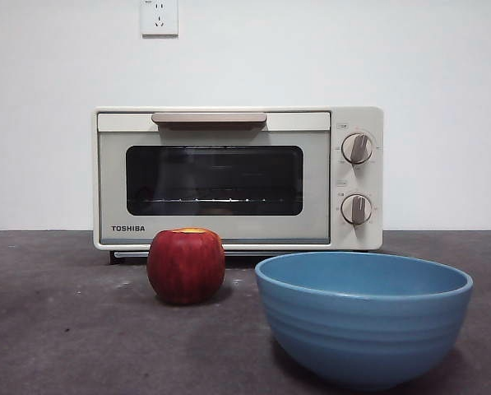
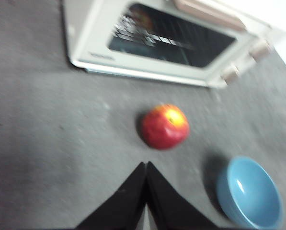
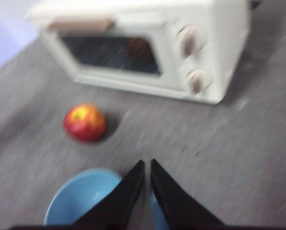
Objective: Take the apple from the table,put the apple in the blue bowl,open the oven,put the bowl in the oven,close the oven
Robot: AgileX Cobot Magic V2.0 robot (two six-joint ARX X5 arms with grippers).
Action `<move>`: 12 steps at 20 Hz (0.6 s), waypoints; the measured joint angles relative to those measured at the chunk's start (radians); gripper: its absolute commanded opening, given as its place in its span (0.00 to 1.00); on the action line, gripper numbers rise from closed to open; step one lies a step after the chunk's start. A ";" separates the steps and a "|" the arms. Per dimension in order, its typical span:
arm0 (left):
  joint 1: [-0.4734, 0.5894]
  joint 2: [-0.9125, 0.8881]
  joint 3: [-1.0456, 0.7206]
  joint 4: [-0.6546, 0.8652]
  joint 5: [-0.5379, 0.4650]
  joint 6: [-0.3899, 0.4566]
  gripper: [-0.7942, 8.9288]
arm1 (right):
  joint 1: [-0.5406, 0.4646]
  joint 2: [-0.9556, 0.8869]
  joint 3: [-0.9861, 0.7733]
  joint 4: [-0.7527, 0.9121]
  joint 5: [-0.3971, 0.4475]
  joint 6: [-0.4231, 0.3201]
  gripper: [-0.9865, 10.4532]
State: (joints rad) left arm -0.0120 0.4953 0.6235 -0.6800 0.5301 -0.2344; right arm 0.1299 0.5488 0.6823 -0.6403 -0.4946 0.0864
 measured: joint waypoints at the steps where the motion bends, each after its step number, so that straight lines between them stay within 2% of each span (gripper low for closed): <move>1: -0.009 0.014 0.015 -0.014 0.008 0.013 0.09 | 0.018 0.027 0.023 -0.030 0.000 -0.021 0.09; 5: -0.072 0.072 0.094 -0.117 0.026 0.075 0.09 | 0.142 0.150 0.118 -0.166 0.000 -0.115 0.09; 9: -0.111 0.081 0.103 -0.148 0.026 0.100 0.09 | 0.236 0.193 0.126 -0.171 0.000 -0.144 0.10; 10: -0.113 0.081 0.103 -0.148 0.026 0.104 0.09 | 0.243 0.196 0.127 -0.169 0.000 -0.147 0.15; 12: -0.113 0.081 0.103 -0.150 0.026 0.106 0.09 | 0.244 0.198 0.127 -0.152 0.006 -0.154 0.42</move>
State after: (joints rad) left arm -0.1253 0.5762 0.7265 -0.8303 0.5560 -0.1284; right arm 0.3740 0.7464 0.8089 -0.7921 -0.4889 -0.0673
